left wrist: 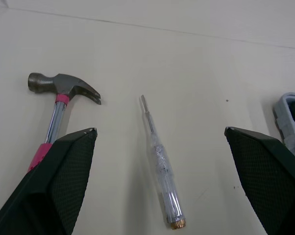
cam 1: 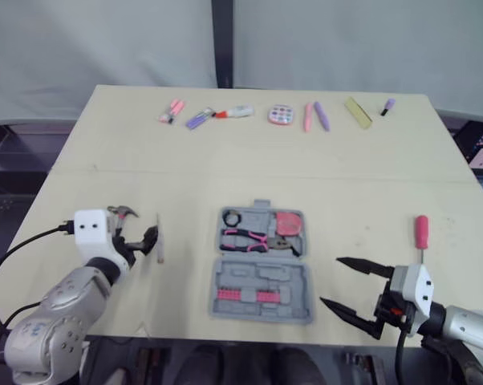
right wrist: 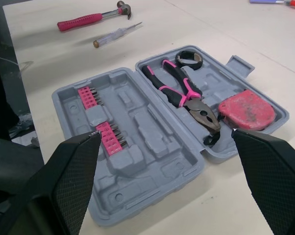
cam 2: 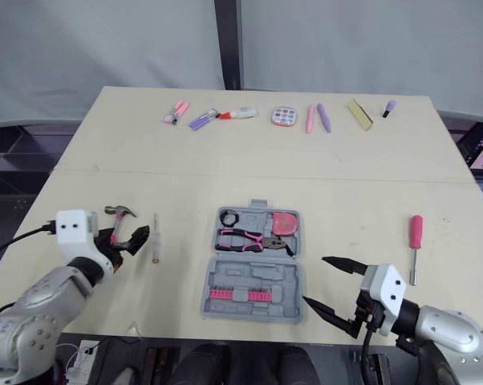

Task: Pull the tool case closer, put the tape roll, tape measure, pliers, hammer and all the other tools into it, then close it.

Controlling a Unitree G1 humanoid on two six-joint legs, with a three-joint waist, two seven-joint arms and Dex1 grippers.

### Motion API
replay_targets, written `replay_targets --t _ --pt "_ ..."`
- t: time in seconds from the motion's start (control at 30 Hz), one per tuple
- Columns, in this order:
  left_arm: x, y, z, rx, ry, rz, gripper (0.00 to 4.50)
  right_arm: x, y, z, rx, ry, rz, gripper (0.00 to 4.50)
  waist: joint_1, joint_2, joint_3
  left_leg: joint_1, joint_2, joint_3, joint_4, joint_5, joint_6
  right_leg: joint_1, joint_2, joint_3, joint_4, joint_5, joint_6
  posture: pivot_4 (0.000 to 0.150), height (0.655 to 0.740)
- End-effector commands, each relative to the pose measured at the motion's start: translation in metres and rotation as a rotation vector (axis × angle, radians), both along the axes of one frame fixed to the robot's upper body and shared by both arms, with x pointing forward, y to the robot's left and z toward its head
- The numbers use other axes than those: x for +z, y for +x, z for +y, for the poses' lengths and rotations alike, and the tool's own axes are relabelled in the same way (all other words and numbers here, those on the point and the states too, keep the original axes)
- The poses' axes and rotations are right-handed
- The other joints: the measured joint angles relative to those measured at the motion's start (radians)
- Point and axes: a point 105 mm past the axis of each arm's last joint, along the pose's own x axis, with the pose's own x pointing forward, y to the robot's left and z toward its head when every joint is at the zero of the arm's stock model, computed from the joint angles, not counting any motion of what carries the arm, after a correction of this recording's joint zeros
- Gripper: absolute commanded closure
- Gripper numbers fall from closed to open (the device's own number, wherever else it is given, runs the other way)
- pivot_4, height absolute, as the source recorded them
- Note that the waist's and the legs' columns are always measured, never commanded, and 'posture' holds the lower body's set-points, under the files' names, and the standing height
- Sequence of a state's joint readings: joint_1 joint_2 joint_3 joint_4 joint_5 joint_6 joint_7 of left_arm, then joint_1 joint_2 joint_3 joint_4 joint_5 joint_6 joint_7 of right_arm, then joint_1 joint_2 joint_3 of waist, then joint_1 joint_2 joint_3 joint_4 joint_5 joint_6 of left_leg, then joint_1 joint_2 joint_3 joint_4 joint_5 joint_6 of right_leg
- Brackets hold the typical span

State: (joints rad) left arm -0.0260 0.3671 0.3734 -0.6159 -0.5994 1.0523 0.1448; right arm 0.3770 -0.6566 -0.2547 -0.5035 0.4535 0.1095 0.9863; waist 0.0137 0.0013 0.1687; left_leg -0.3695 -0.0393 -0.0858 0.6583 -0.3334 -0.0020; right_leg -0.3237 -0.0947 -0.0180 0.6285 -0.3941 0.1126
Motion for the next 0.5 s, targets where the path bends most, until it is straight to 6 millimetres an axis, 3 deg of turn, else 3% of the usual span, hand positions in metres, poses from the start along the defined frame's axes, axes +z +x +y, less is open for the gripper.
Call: replay_targets --t 0.03,0.27,0.5 --pt "-0.009 0.004 -0.005 0.02 0.007 0.051 0.02 0.008 0.001 0.001 -0.003 -0.006 -0.034 0.0 0.0 0.0 0.0 0.0 0.0 0.0 0.0 0.0 0.0 0.0 0.0 0.0 0.0 0.0 0.0 0.15 0.74" --pt "-0.031 0.012 -0.01 0.029 0.026 0.145 0.02 0.01 0.003 0.0 -0.018 -0.018 -0.042 0.0 0.005 0.0 0.0 0.0 0.0 0.0 0.0 0.0 0.0 -0.001 0.0 0.0 0.0 0.0 0.0 0.15 0.74" --pt "-0.037 0.026 -0.017 0.031 0.027 0.15 0.02 0.009 0.003 0.003 -0.032 -0.015 -0.042 0.0 0.01 0.0 0.0 -0.001 -0.001 0.0 0.001 0.0 0.0 -0.001 0.0 -0.001 0.0 0.0 0.0 0.15 0.74"
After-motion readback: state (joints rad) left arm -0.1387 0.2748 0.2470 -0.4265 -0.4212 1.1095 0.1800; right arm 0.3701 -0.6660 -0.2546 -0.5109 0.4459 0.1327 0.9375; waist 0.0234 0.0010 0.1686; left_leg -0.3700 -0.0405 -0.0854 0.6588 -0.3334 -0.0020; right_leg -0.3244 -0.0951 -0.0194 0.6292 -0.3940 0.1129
